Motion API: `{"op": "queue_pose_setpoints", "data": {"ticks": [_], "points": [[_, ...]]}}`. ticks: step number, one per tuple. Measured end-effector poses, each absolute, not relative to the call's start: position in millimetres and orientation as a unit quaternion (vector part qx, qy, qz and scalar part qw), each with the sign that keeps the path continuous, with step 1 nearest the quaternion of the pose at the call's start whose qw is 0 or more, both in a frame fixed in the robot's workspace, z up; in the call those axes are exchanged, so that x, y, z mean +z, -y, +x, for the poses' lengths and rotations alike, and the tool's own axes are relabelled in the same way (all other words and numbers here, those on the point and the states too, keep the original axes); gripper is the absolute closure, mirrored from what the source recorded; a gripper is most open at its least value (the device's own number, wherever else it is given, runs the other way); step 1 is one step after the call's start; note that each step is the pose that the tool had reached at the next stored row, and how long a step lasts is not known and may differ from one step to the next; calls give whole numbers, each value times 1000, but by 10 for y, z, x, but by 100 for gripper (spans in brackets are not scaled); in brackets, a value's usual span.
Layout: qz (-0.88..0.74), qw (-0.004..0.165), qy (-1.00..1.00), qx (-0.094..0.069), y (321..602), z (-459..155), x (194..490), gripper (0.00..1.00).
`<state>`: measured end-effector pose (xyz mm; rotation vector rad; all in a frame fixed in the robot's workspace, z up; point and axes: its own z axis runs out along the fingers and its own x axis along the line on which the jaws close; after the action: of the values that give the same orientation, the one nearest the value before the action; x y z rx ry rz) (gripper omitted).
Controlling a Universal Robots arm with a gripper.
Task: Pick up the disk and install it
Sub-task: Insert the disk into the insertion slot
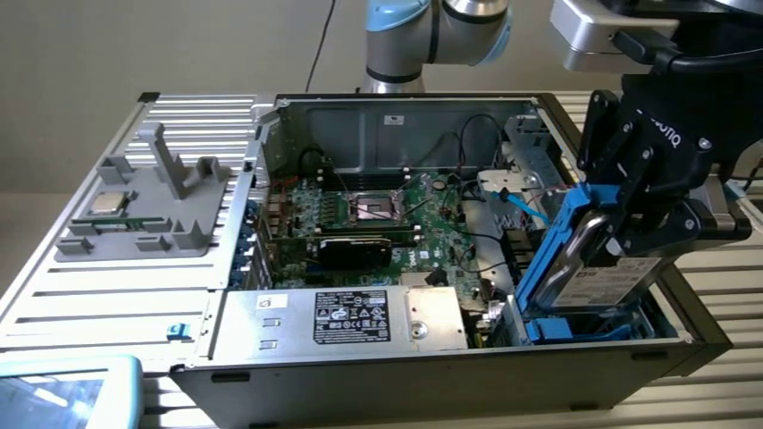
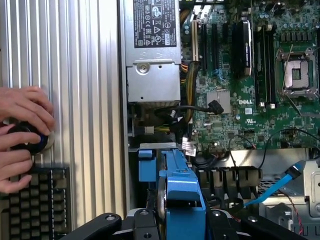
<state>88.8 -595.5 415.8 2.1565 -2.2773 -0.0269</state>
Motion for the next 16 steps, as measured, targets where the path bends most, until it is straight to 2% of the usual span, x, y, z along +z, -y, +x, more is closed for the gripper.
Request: {"op": "queue_pose_setpoints", "data": {"ticks": [16], "points": [[688,3,726,-9,5955,892,4059,63]]}}
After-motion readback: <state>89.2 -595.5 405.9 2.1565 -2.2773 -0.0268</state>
